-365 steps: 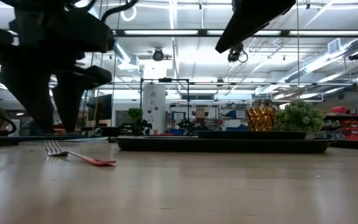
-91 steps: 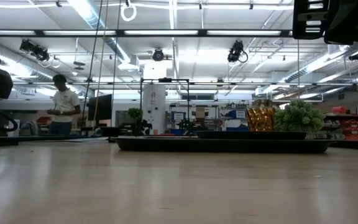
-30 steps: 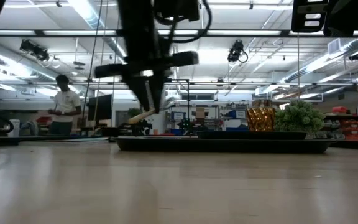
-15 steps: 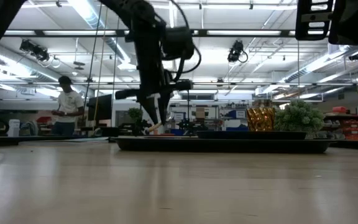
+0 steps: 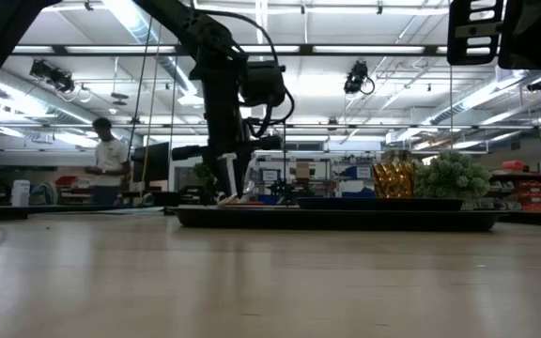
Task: Pick and place plate/cup/fork/spoon on tray
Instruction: Put the yellow spoon on the black serving tray to the left of the orange fork
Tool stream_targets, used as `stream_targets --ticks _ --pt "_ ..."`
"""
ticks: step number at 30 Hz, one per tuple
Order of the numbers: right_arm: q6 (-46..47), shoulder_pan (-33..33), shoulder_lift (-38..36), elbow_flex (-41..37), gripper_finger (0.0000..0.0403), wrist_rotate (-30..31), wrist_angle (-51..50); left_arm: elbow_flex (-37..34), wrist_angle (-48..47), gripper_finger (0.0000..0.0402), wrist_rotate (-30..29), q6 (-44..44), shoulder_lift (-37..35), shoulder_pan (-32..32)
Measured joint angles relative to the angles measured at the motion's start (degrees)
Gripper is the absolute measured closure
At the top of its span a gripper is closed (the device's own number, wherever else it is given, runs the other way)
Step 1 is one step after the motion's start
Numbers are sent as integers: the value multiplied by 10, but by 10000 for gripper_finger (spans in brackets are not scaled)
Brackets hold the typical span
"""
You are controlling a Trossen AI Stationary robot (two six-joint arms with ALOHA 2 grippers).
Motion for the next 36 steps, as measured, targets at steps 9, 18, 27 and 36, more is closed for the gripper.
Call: stream_targets --ticks 9,18,27,36 --pt "4 1 0 0 317 -1 -1 0 1 337 18 -8 32 -5" --pt "4 4 0 0 317 -2 -2 1 5 337 52 -8 47 -8" --pt "1 5 0 0 317 -2 0 1 3 273 59 -11 51 -10" --pt "-23 -5 -13 0 318 1 0 0 -13 243 66 65 19 -10"
